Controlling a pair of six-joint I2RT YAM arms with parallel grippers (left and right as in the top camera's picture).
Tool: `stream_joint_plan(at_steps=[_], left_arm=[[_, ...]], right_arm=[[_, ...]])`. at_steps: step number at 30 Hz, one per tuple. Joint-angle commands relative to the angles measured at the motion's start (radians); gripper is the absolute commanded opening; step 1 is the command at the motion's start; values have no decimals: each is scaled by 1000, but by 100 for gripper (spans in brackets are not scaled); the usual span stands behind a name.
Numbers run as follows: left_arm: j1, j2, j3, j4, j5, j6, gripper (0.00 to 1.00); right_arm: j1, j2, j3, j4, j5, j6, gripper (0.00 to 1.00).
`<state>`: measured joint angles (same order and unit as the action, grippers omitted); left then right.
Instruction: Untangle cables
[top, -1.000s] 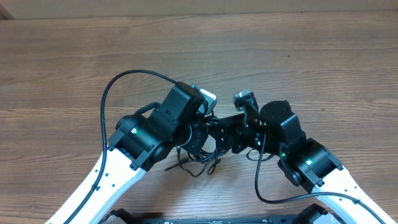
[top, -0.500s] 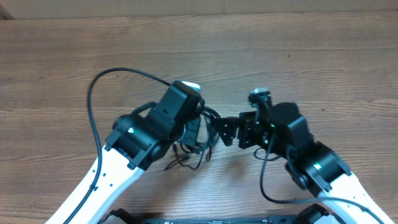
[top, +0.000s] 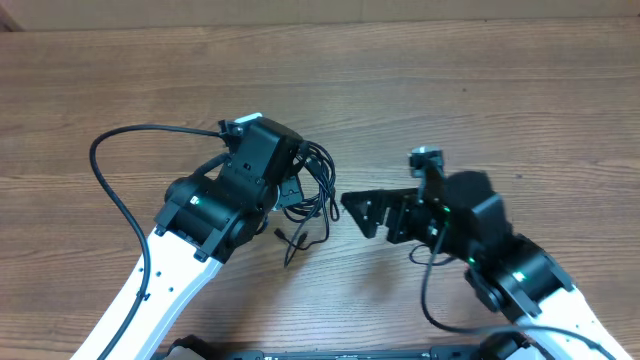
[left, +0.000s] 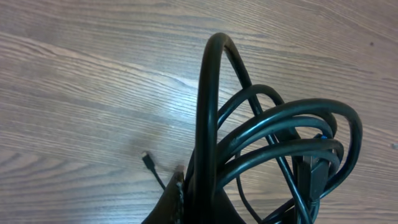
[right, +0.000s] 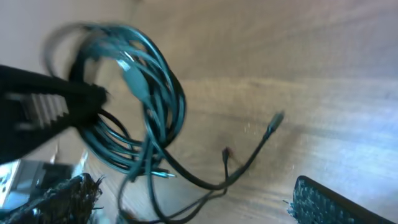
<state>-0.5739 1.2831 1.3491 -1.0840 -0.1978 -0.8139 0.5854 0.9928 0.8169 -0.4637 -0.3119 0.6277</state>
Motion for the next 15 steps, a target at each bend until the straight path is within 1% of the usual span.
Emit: stream_joint_plan(at_steps=[1, 6, 9, 13, 15], left_arm=[[2, -11, 28, 7, 15, -35, 4], [5, -11, 28, 8, 14, -35, 4], [5, -11, 28, 14, 14, -48, 4], [5, -11, 28, 23, 16, -142, 4], [5, -11, 28, 24, 15, -159, 5]], right_arm=[[28, 68, -2, 23, -98, -19, 99], [63, 151, -2, 119, -258, -109, 98], [86, 185, -2, 151, -267, -178, 98], [103, 226, -2, 167, -266, -242, 97], [103, 243, -2, 170, -266, -260, 92]])
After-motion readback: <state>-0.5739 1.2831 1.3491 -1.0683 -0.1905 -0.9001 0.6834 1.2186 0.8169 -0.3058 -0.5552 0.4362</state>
